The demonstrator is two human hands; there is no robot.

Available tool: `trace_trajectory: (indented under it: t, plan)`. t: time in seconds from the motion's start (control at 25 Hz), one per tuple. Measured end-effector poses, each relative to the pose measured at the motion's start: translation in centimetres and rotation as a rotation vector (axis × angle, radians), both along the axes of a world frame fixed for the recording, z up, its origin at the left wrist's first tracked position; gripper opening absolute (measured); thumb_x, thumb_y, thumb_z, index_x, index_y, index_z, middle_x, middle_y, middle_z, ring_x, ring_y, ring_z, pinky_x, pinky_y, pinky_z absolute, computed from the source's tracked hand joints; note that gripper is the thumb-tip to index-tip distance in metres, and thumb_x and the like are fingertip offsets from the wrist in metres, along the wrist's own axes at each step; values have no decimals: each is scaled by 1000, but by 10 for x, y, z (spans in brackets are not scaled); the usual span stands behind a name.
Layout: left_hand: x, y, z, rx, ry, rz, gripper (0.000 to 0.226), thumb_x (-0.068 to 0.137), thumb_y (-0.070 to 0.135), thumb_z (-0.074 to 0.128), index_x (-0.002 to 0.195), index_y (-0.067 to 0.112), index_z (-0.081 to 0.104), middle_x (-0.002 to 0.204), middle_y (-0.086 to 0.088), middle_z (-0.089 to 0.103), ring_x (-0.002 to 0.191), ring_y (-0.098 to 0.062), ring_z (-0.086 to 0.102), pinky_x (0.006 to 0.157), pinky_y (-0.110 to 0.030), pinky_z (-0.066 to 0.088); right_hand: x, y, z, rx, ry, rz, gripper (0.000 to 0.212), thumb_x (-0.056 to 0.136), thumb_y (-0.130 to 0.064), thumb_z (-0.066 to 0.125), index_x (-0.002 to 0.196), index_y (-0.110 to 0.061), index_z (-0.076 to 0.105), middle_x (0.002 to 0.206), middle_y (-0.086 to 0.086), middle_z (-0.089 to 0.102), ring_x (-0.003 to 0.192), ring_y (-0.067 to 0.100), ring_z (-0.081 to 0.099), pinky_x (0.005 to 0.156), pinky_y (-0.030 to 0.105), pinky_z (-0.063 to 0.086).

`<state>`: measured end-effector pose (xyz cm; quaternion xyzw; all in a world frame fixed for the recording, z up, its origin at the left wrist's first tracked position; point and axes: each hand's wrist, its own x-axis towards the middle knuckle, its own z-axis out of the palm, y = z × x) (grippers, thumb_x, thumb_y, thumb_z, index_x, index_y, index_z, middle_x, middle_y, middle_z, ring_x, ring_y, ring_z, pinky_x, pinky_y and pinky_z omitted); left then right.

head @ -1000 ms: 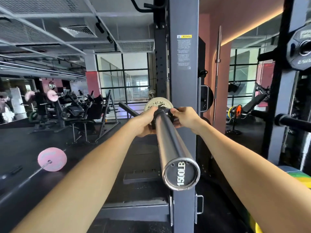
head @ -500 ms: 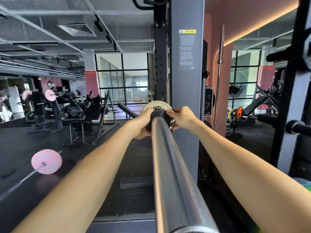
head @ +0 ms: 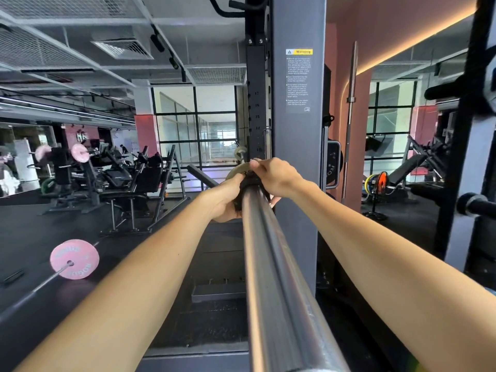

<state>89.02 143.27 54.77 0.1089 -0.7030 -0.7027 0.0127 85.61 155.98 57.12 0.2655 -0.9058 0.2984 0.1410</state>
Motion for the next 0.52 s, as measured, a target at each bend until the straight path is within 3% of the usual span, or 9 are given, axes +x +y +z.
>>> trace_trajectory:
  t: [0.08, 0.16, 0.28, 0.44, 0.52]
  plan:
    - [1, 1, 2, -14, -4, 9, 53, 97, 56, 42, 111, 10, 65, 77, -9, 72, 64, -19, 68, 59, -26, 58, 0, 3, 3, -26, -111, 50, 60, 98, -56, 23, 126, -16, 57, 89, 11, 60, 69, 35, 68, 72, 45, 59]
    - [-1, 1, 3, -31, -8, 8, 56, 94, 59, 45, 108, 9, 67, 79, -8, 72, 68, -20, 67, 73, -29, 58, -1, 5, 3, -62, -201, 91, 62, 99, -55, 23, 137, -14, 49, 106, 12, 58, 89, 35, 66, 56, 41, 61]
    - [0, 3, 3, -49, 9, 13, 49, 91, 58, 49, 97, 12, 67, 76, -8, 71, 69, -21, 65, 81, -33, 55, 4, -1, 3, -48, -240, 111, 56, 99, -53, 25, 140, -21, 46, 129, 10, 42, 110, 36, 56, 56, 42, 61]
    - [0, 3, 1, 1, -1, 36, 58, 88, 61, 50, 97, 7, 70, 77, -11, 72, 65, -24, 66, 77, -35, 56, -2, -3, 5, -22, -246, 129, 51, 99, -53, 26, 136, -28, 51, 126, 9, 45, 101, 37, 63, 46, 30, 58]
    - [0, 4, 5, 12, -15, 84, 69, 87, 69, 41, 83, 7, 71, 71, -12, 71, 62, -25, 66, 74, -34, 56, -6, 5, 3, -85, -248, 140, 41, 99, -42, 35, 132, -29, 56, 118, 8, 57, 89, 35, 69, 56, 33, 61]
